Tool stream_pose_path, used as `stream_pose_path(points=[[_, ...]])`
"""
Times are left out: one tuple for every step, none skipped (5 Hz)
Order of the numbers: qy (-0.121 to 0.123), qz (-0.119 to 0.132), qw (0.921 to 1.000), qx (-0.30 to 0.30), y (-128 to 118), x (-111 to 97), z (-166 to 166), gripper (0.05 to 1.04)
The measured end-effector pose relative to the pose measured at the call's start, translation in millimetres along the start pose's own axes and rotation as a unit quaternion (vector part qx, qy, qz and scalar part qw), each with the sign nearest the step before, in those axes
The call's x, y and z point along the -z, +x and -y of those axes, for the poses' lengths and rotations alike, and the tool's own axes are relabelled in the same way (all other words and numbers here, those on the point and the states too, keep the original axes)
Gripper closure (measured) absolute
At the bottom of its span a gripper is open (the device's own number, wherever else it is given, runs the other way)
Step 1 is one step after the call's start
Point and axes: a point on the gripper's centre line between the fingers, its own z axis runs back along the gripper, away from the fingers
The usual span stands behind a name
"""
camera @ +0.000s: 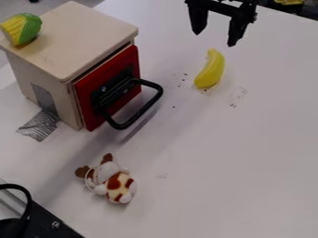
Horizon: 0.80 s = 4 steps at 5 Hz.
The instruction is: Pick up the thing and put it on the center of the table
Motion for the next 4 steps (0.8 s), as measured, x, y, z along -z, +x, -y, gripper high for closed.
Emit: stream_pose_path(points=[[-0.001,-0.021,0.9998,-0.002,-5,14,0,0.084],[-0.011,-0.030,0.9994,-0.012,-26,8,-13,0.084],[-0.007,0.004,0.9994,-0.033,-49,-32,-55,0.084],[-0.008,0.018,0.9997,-0.017,-74,-50,-80,0.084]])
